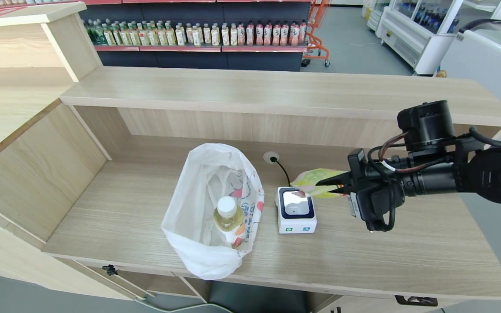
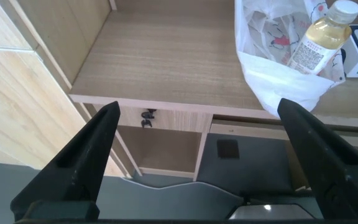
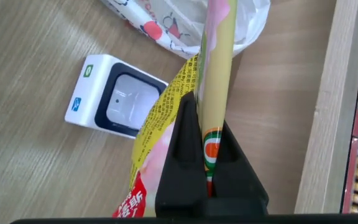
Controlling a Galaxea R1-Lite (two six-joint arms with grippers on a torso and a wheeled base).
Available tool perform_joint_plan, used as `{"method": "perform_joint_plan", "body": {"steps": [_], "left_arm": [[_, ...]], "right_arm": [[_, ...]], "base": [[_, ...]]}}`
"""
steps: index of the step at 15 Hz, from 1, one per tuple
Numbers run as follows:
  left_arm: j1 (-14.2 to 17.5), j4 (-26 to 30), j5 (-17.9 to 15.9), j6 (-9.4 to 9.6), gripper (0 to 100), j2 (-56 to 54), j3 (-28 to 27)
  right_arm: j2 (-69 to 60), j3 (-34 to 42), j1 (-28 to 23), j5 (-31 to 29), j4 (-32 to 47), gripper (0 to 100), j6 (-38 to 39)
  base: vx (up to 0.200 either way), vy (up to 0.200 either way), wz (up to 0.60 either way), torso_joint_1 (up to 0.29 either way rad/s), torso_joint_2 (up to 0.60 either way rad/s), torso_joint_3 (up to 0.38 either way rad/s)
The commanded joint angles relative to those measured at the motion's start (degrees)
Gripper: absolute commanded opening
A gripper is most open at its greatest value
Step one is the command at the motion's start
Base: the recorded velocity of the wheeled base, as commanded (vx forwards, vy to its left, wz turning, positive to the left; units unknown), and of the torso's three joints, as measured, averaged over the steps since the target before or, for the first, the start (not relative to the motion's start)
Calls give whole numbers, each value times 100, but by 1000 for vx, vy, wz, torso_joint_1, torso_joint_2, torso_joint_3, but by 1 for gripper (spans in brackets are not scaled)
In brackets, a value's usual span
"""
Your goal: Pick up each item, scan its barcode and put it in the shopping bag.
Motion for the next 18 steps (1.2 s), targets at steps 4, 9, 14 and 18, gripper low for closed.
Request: {"method": "perform_joint_plan", "body": {"steps": [4, 9, 14, 18], "left_arm": [[1, -2, 1, 4, 100, 1, 0], [1, -2, 1, 4, 100, 1, 0], [1, -2, 1, -5, 100, 1, 0], [1, -2, 1, 13, 100, 1, 0]], "right_arm": [[312, 233, -152, 384, -77, 0, -618], [339, 795, -152, 331, -912, 0, -776], [365, 1217, -152, 340, -1553, 0, -776], [383, 1279, -143, 331, -1694, 0, -794]], "base": [[0, 0, 0, 0, 0, 0], [0, 0, 0, 0, 0, 0], [160, 0, 0, -4, 0, 4], [100, 0, 0, 4, 2, 2]]}}
